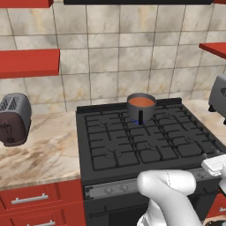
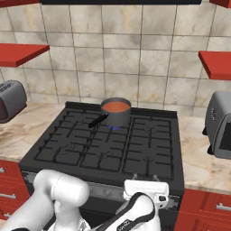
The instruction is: Wait until the marinara sauce is simmered to a deep red color and then turn off the stove.
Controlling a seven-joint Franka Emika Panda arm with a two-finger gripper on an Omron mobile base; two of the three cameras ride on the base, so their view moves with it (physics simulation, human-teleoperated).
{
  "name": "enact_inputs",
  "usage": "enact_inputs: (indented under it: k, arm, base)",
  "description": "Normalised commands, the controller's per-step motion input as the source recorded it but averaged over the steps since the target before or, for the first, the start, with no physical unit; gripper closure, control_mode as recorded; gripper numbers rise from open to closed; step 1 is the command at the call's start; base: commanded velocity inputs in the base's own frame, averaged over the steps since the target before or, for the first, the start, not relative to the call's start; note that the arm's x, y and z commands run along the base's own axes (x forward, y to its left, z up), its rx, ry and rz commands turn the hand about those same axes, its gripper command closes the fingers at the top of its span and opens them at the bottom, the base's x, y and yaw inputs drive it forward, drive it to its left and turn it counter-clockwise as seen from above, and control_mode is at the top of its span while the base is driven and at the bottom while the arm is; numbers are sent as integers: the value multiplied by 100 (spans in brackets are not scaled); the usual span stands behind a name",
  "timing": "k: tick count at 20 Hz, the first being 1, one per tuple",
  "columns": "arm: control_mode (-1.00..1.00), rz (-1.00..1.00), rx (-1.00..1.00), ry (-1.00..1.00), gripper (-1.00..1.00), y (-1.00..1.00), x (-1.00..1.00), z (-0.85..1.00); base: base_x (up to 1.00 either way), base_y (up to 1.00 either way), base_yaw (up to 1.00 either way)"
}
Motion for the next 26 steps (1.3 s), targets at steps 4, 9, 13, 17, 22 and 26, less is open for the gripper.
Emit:
enact_inputs:
  k: [4,9,13,17,22,26]
  arm:
    - [-100,0,0,-4,-100,0,0,-58]
    - [-100,-1,0,0,-100,12,-1,-48]
    - [-100,-4,0,0,-100,16,0,-38]
    - [-100,-5,0,0,-100,13,0,-32]
    - [-100,-5,0,0,-100,11,0,-26]
    - [-100,-4,0,0,-100,14,0,-19]
  base:
    - [0,0,0]
    - [0,0,0]
    - [0,0,0]
    - [0,0,0]
    - [0,0,0]
    - [0,0,0]
